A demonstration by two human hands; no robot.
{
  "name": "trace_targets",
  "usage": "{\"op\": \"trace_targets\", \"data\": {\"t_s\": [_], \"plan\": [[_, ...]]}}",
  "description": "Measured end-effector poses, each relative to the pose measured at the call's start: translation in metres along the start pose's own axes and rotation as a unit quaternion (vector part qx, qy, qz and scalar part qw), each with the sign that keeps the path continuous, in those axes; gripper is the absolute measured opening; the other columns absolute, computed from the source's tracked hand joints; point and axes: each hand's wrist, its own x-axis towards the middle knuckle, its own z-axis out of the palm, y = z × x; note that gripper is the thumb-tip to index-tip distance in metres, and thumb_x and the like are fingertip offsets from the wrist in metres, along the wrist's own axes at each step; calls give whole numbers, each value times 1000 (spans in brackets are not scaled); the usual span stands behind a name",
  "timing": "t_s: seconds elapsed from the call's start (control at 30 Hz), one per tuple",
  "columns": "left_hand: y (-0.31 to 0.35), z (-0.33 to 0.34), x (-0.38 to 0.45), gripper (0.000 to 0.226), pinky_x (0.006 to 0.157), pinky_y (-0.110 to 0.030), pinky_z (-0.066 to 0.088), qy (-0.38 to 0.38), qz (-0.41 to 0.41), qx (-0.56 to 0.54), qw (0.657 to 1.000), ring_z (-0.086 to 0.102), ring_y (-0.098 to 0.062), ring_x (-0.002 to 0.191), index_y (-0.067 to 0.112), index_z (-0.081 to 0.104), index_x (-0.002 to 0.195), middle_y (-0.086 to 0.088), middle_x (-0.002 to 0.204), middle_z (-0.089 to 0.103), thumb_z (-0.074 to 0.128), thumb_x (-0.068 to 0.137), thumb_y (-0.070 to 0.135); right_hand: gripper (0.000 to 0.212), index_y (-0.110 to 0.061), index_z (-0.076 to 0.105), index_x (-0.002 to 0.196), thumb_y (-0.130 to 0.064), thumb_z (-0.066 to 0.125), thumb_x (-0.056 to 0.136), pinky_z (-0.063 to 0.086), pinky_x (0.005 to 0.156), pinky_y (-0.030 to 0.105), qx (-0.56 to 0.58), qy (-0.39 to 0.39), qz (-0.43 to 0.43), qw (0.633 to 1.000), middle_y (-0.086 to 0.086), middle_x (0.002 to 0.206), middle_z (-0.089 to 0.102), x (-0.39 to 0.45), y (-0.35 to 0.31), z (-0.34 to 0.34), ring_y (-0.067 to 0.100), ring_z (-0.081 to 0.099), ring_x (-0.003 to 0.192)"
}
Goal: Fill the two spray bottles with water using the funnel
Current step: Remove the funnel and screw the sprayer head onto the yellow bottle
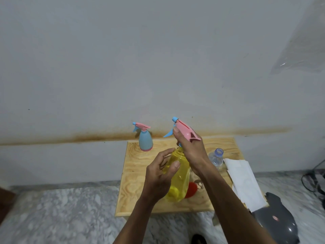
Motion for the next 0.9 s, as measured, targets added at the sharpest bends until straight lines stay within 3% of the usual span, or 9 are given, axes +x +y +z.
{"op": "trace_targets", "data": {"t_s": [0.1,0.2,0.33,0.43,0.53,0.6,0.7,0.8,0.9], "plan": [[-5,5,-5,31,81,-25,51,-1,-20,-2,1000,66,-17,102,35,60,116,5,105,71,61,86,43,18,-34,73,104,-44,64,92,43,69,26,-33,-5,7,999,14,83,63,0,-2,-1,7,52,72],[-8,6,-14,35,86,-17,49,-9,-7,29,1000,62,-2,111,35,57,124,20,118,66,50,92,47,21,-27,73,109,-38,64,93,44,69,21,-38,37,4,999,-10,82,70,0,2,0,-1,59,68],[-21,9,-27,41,92,-5,40,-53,-34,52,997,49,16,121,36,44,135,40,125,54,52,95,40,26,-16,70,99,-39,62,92,45,66,28,-73,101,27,992,6,84,70,-1,22,4,24,61,74],[-39,15,-39,41,87,0,37,-46,-81,83,992,47,25,111,43,41,131,36,119,53,51,92,48,29,-15,68,91,-42,57,94,47,70,33,-120,118,59,984,-3,73,63,-2,47,11,18,56,69],[-69,20,-56,43,98,-17,44,-21,-126,100,987,53,13,113,37,49,129,20,122,61,49,92,59,34,-11,66,92,-42,52,97,46,74,34,-170,102,94,976,4,85,68,-7,74,10,23,61,81],[-82,23,-68,35,102,-22,43,-18,-160,104,982,54,7,114,35,52,125,15,124,61,49,96,54,38,-9,66,93,-43,50,99,40,71,31,-190,88,114,971,7,87,68,-12,95,7,26,61,83],[-90,27,-89,20,89,-11,43,-15,-179,111,978,58,11,105,43,52,116,18,113,65,47,97,46,45,-11,66,92,-50,45,99,39,74,33,-232,64,154,958,9,90,66,-20,126,3,29,59,87],[-95,31,-104,15,71,-13,48,-6,-203,112,973,64,6,85,41,52,111,11,93,69,46,98,45,52,-12,63,83,-53,36,100,37,74,34,-275,45,184,943,8,84,61,-26,141,0,28,54,82],[-95,34,-109,19,64,-12,46,-8,-214,108,971,64,2,80,35,53,114,5,85,69,46,99,43,55,-9,66,85,-51,34,102,35,73,33,-302,38,193,933,11,84,58,-28,143,-2,27,51,80]]}}
